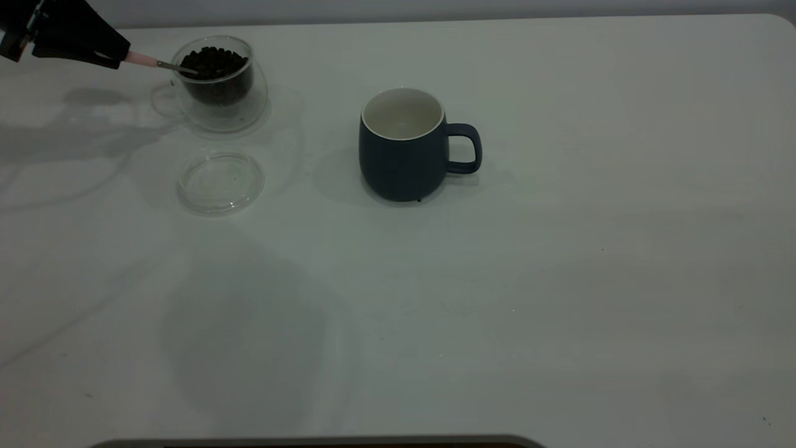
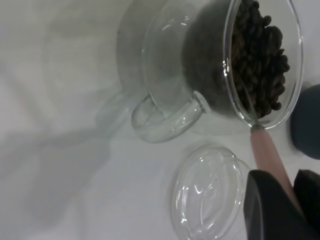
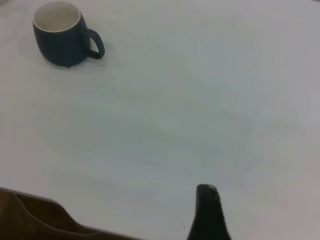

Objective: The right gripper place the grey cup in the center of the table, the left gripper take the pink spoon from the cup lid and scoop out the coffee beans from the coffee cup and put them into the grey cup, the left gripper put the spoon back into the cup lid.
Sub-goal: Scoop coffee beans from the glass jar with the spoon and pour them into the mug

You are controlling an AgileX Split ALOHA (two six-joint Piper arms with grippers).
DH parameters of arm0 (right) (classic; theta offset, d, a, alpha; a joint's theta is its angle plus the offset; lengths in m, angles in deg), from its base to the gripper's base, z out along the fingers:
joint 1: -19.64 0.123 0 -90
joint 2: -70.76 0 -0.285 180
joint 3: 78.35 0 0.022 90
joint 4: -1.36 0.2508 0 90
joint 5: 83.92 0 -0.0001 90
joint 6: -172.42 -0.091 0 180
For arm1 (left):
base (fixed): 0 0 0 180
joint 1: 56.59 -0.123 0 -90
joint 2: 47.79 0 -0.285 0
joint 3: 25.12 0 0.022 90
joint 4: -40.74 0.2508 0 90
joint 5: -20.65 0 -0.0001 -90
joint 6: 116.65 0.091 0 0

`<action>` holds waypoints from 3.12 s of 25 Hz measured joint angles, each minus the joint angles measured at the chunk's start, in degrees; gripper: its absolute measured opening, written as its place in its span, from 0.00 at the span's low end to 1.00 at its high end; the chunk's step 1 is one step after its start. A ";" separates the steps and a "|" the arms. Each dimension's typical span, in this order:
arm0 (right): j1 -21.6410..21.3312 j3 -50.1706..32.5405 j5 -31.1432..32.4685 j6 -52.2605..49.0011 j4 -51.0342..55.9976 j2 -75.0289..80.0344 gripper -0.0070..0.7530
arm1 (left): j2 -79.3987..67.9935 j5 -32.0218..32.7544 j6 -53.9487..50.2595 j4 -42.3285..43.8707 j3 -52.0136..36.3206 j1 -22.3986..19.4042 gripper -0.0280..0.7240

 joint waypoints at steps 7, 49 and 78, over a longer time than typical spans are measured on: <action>0.00 0.00 0.00 0.00 0.00 0.00 0.78 | -0.74 1.78 0.37 -5.49 0.07 -3.96 0.21; 0.00 0.00 0.00 0.00 0.00 0.00 0.78 | -5.35 5.16 13.92 -14.44 0.09 -7.12 0.21; 0.00 0.00 0.00 0.00 0.00 0.00 0.78 | -5.35 5.27 15.57 -9.21 0.09 -4.07 0.21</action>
